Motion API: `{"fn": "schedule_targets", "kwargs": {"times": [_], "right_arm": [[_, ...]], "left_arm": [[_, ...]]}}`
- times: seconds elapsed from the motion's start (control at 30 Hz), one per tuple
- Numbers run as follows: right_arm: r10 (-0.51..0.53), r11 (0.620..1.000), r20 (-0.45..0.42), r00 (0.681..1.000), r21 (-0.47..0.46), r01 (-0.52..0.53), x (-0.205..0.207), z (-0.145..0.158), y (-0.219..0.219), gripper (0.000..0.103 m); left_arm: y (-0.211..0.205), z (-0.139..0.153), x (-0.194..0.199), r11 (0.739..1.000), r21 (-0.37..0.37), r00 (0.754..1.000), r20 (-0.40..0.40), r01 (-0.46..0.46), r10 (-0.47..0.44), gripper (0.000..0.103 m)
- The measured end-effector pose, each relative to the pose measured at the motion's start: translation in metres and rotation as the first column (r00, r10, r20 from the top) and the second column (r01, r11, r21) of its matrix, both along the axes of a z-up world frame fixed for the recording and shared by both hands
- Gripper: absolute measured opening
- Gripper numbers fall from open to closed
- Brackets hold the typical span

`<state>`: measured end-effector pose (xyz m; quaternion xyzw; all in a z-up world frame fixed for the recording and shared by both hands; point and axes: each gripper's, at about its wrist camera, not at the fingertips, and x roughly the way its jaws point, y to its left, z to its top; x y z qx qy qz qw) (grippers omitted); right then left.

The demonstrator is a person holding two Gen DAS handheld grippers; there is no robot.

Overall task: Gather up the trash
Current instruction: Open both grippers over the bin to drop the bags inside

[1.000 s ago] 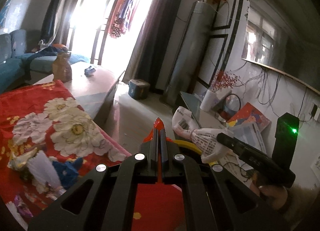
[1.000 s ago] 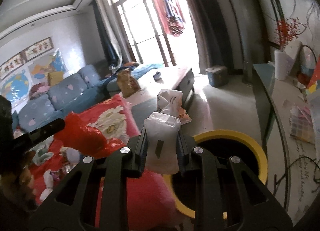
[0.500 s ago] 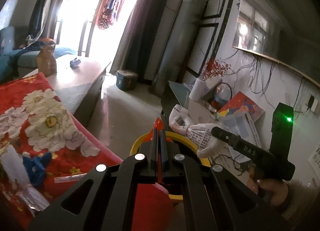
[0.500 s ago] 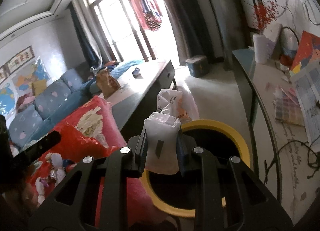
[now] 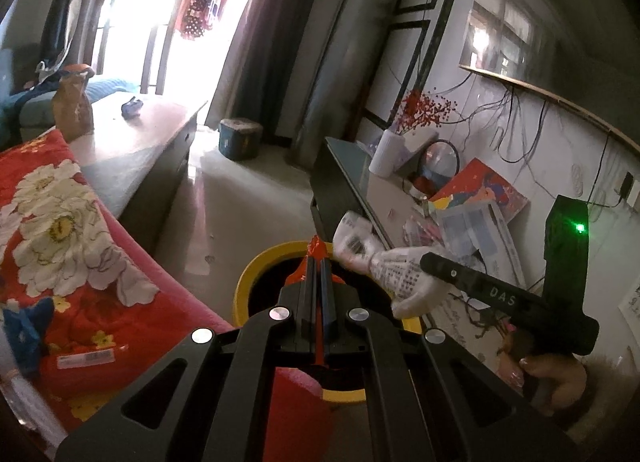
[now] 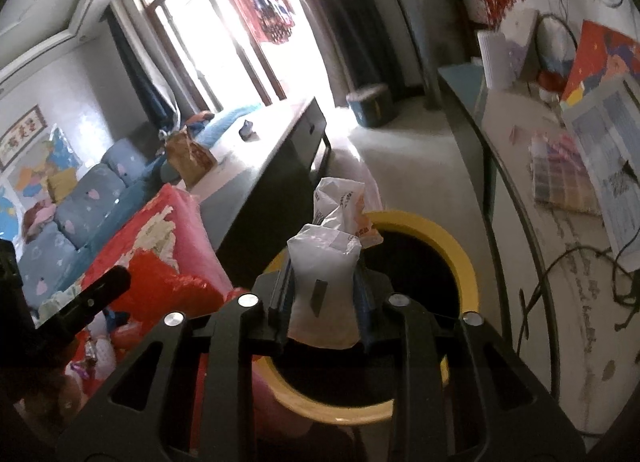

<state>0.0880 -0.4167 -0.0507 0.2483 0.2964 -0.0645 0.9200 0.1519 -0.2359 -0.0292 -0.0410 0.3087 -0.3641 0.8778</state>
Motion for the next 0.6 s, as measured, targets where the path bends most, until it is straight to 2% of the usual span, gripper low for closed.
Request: {"fn": "schedule_targets", "kwargs": {"times": [0.03,0.07,0.13,0.23,0.33,0.6], "right_arm": [[-0.018,1.000,-0.009,1.000,0.015,0.018,-0.001,-0.003,-0.003,0.037],[-0.036,0.999,-0.018,0.999,0.018,0.037,-0.001,-0.005,-0.005,0.050],[-0.071,0.997,-0.029,0.997,0.013,0.071,-0.004,-0.007,-0.008,0.055],[-0.078,0.997,-0.032,0.996,0.011,0.079,-0.005,-0.008,-0.010,0.056],[-0.071,0.997,-0.025,0.997,0.003,0.071,-0.005,-0.007,-0.006,0.062],[0.022,0.999,0.032,0.999,-0.050,-0.020,-0.005,0.007,0.022,0.070]], "left_arm": [[-0.003,-0.004,0.005,1.000,-0.007,1.000,-0.026,0.006,-0.006,0.010],[-0.003,-0.008,0.008,1.000,-0.013,0.999,-0.046,0.006,-0.007,0.041],[-0.003,-0.015,0.012,1.000,-0.030,0.997,-0.078,0.005,-0.007,0.088],[0.001,-0.018,0.010,1.000,-0.008,0.997,-0.073,-0.018,0.017,0.087],[0.011,-0.016,0.005,0.999,-0.001,0.997,-0.063,-0.054,0.053,0.092],[0.044,-0.001,-0.016,0.987,0.034,0.988,0.009,-0.154,0.154,0.095]]}}
